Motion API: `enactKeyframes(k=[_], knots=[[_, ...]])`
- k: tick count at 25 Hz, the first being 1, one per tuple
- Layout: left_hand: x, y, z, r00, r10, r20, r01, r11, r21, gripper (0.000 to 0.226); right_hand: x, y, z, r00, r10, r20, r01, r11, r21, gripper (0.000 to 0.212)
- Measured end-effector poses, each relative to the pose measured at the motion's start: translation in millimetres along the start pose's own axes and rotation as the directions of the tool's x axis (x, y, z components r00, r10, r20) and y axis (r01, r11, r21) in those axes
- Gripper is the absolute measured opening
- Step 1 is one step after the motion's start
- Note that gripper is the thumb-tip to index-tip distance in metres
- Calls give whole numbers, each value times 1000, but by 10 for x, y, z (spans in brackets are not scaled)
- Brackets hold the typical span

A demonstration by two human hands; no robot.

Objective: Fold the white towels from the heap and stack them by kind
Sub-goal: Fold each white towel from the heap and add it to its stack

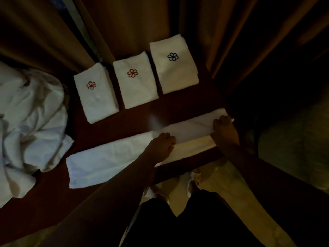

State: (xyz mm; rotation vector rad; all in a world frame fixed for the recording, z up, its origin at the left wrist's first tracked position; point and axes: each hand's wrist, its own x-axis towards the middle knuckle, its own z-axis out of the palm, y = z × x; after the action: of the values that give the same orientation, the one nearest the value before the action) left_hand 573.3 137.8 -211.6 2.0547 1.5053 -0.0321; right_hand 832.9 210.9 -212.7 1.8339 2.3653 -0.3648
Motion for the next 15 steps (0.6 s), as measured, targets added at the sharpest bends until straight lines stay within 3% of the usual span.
enactKeyframes(k=[3, 7, 10, 12, 15], knots=[[5, 20, 76, 995, -17, 96, 23, 998, -54, 32, -148, 21, 110, 968, 186, 169, -192, 981, 22, 48], [159, 18, 55, 993, -94, 75, 101, 991, -90, 32, -139, 19, 130, 928, 356, 107, -370, 916, 154, 49], [266, 38, 101, 972, -216, 88, 219, 975, -31, 40, -67, 8, 182, 882, 451, 137, -471, 860, 196, 56], [335, 80, 162, 940, -317, 127, 317, 948, 20, 51, -8, 46, 210, 896, 399, 193, -433, 882, 187, 61], [376, 85, 143, 921, -381, 84, 374, 923, 93, 62, 122, 145, 226, 960, 209, 188, -249, 943, 221, 60]])
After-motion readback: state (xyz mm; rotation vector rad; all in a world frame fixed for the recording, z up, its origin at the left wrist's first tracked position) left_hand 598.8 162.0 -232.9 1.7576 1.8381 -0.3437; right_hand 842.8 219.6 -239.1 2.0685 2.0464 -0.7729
